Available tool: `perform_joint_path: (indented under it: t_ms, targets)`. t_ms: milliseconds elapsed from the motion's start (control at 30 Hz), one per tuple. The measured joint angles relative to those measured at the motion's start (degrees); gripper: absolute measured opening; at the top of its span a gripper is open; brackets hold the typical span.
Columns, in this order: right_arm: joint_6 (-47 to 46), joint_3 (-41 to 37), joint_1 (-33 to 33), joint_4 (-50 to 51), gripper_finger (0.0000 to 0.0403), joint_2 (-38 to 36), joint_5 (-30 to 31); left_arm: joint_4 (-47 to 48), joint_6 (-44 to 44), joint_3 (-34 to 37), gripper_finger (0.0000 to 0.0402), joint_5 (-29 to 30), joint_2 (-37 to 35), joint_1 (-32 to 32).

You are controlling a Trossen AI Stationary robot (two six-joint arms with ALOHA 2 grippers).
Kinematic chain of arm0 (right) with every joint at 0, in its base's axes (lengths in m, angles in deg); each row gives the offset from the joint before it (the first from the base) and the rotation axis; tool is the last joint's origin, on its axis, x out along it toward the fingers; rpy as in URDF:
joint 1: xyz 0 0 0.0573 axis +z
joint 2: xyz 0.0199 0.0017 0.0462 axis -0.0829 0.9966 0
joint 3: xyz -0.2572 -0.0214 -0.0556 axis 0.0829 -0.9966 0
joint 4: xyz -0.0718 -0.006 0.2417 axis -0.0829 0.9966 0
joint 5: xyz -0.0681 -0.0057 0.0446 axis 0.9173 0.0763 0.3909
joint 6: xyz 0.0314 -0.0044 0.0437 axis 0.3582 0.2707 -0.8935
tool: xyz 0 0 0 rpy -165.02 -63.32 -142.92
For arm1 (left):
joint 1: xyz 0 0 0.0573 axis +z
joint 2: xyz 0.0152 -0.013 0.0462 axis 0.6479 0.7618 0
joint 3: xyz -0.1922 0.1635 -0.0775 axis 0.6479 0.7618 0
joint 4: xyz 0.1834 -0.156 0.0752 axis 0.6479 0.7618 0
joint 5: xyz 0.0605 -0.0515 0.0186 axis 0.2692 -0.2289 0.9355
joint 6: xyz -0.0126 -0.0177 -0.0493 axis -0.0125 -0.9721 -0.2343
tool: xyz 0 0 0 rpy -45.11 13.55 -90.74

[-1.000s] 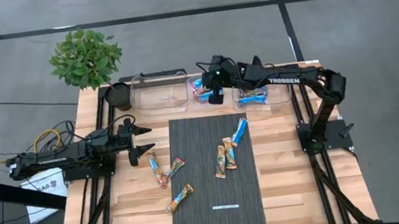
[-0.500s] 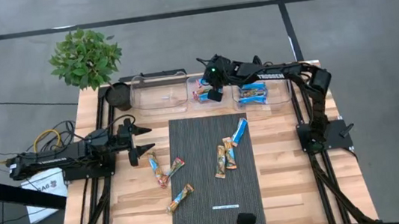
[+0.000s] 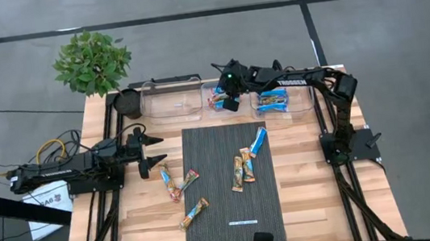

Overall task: Pick and place Granola Bars by type
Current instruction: Put the top red granola bar into the white bin, then put the red granola bar into the white bin

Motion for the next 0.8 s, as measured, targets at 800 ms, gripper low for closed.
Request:
perform_joint_path:
  t_ms: [800]
  targets:
    - [0.15, 0.00, 0.79, -0.31, 0.0103, -0.02, 0.21, 0.00, 0.00, 0.00, 0.0318, 0.01, 0.00, 0.01]
